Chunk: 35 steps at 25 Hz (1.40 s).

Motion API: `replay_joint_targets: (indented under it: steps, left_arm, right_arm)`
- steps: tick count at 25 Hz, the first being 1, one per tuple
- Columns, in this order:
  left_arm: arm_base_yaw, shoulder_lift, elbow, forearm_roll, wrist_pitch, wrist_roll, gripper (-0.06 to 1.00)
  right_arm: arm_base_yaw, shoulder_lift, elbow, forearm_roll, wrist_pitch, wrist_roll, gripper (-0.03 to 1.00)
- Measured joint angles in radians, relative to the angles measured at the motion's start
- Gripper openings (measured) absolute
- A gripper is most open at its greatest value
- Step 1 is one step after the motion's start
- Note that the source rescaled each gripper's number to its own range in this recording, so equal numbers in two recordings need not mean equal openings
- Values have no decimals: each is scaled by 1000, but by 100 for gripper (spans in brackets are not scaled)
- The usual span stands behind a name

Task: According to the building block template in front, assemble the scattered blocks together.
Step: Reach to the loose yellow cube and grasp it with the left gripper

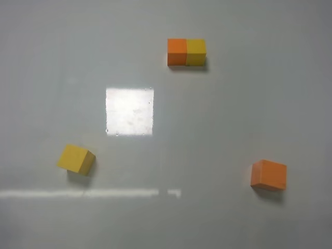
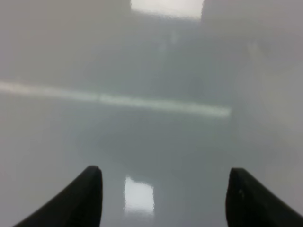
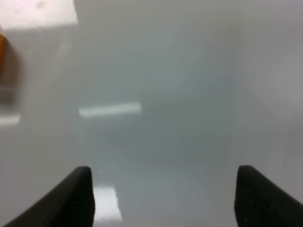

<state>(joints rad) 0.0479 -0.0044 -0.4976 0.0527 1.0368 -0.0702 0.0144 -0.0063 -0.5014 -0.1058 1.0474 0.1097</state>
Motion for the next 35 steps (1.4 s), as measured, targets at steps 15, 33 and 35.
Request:
replay_joint_targets:
  steps: [15, 33, 35]
  left_arm:
    - [0, 0, 0, 0, 0, 0, 42]
    - [0, 0, 0, 0, 0, 0, 42]
    - [0, 0, 0, 0, 0, -1, 42]
  right_arm:
    - [0, 0, 0, 0, 0, 0, 58]
    - [0, 0, 0, 1, 0, -1, 58]
    - [0, 0, 0, 1, 0, -1, 58]
